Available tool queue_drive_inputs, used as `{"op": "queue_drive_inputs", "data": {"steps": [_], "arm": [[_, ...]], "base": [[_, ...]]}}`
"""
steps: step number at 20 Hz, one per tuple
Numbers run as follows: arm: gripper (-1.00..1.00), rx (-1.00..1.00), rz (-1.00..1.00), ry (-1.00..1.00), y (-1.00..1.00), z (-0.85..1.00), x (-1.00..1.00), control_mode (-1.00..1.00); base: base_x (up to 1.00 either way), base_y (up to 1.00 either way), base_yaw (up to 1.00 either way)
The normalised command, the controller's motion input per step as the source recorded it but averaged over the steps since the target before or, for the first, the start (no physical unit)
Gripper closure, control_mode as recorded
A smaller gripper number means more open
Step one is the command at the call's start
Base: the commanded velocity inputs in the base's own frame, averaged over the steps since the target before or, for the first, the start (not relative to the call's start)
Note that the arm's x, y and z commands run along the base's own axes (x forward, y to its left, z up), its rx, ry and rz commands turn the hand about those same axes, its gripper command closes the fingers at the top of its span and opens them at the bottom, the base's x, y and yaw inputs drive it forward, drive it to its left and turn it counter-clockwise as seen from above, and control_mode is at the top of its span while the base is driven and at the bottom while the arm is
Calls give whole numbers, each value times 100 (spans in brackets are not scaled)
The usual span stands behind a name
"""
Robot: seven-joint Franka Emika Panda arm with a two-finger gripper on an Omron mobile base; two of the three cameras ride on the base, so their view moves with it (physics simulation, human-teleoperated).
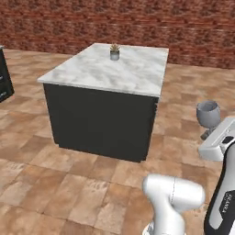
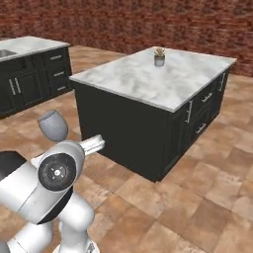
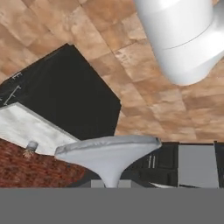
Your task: Retrieve the wine glasses from the counter and place one next to each plate.
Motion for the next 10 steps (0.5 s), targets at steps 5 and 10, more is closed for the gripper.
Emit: {"op": "queue_drive_inputs", "data": {"steps": [5, 10], "arm": [[100, 0, 0, 0, 0, 0, 0, 100], [100, 0, 0, 0, 0, 0, 0, 100]], "base": [[26, 57, 77], [90, -32, 53]]}}
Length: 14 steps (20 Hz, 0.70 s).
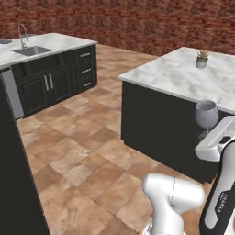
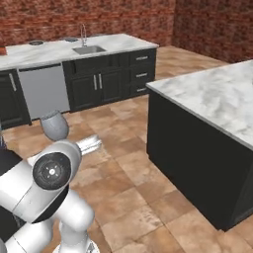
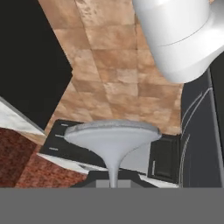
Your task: Retrieve the wine glasses from the counter and place one next to each plate.
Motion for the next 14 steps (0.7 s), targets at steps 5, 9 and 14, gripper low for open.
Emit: {"op": "queue_drive_inputs", "data": {"steps": [5, 9, 14], "arm": [[100, 0, 0, 0, 0, 0, 0, 100], [100, 0, 0, 0, 0, 0, 0, 100], [100, 0, 0, 0, 0, 0, 0, 100]], "base": [[56, -100, 22], [100, -30, 31], [100, 20, 36]]}}
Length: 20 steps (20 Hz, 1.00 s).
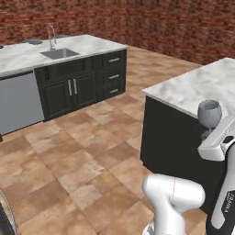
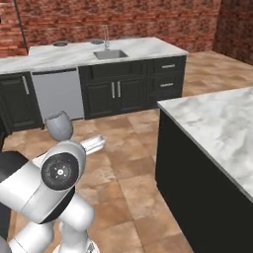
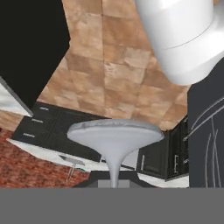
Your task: Retrieve the wine glasses from the counter and place one next to each plate.
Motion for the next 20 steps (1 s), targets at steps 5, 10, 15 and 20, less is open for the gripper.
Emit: {"op": "queue_drive_inputs", "data": {"steps": [5, 10, 15, 20], "arm": [[100, 0, 0, 0, 0, 0, 0, 100], [100, 0, 0, 0, 0, 0, 0, 100], [100, 0, 0, 0, 0, 0, 0, 100], [100, 0, 0, 0, 0, 0, 0, 100]], "base": [[100, 0, 30], [100, -56, 29], [100, -92, 29], [100, -12, 22]]}}
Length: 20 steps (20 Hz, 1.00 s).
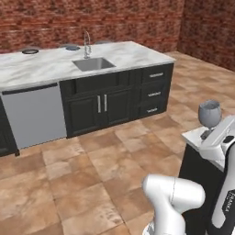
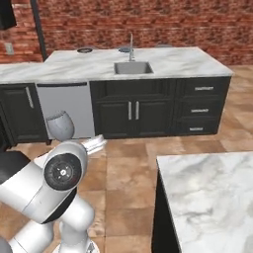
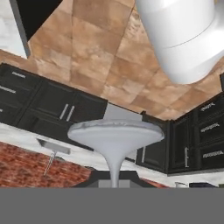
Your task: Retrieve the wine glasses from the counter and place one next to each plate.
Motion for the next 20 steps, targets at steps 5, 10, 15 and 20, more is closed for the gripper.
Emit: {"op": "queue_drive_inputs", "data": {"steps": [5, 10, 15, 20], "arm": [[100, 0, 0, 0, 0, 0, 0, 100], [100, 0, 0, 0, 0, 0, 0, 100], [100, 0, 0, 0, 0, 0, 0, 100], [100, 0, 0, 0, 0, 0, 0, 100]], "base": [[100, 8, 19], [100, 14, 8], [100, 14, -9], [100, 55, -29]]}}
